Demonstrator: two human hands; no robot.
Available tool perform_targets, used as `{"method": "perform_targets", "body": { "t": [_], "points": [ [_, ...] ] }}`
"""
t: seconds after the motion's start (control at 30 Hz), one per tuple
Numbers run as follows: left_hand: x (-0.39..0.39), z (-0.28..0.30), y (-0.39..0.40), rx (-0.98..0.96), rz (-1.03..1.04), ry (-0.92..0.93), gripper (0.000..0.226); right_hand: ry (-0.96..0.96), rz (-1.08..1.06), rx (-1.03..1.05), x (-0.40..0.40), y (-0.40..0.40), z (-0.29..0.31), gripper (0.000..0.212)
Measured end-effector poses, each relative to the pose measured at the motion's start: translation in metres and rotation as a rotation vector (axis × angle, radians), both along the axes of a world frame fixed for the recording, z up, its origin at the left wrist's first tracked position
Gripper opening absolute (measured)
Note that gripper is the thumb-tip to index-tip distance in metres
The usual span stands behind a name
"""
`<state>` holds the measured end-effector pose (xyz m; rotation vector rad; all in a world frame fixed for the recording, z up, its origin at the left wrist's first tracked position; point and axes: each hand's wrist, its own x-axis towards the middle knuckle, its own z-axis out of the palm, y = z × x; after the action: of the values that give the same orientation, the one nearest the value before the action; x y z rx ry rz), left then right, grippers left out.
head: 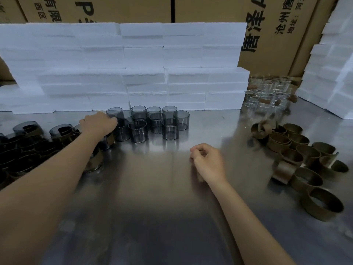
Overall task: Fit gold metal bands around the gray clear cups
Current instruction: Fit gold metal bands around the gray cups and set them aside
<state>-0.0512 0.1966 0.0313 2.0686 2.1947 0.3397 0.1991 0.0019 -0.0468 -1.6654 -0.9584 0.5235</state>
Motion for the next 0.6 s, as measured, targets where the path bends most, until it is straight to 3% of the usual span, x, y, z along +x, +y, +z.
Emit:
{"method": "perform_targets", "body": {
  "t": [0.3,0.47,0.6],
  "points": [
    [0.010,0.000,0.001,0.072,-0.047,-0.024,0.037,0.012,0.008,-0.001,0.001,0.001,-0.002,0.025],
    [0.016,0.004,-0.009,0.160,-0.057,-0.209,0.020,0.012,0.012,-0.001,0.001,0.001,-0.001,0.026],
    [0.019,0.016,-0.022,0.338,-0.030,-0.368,0.023,0.021,0.015,0.005,0.002,0.000,-0.002,0.026]
  ]
}}
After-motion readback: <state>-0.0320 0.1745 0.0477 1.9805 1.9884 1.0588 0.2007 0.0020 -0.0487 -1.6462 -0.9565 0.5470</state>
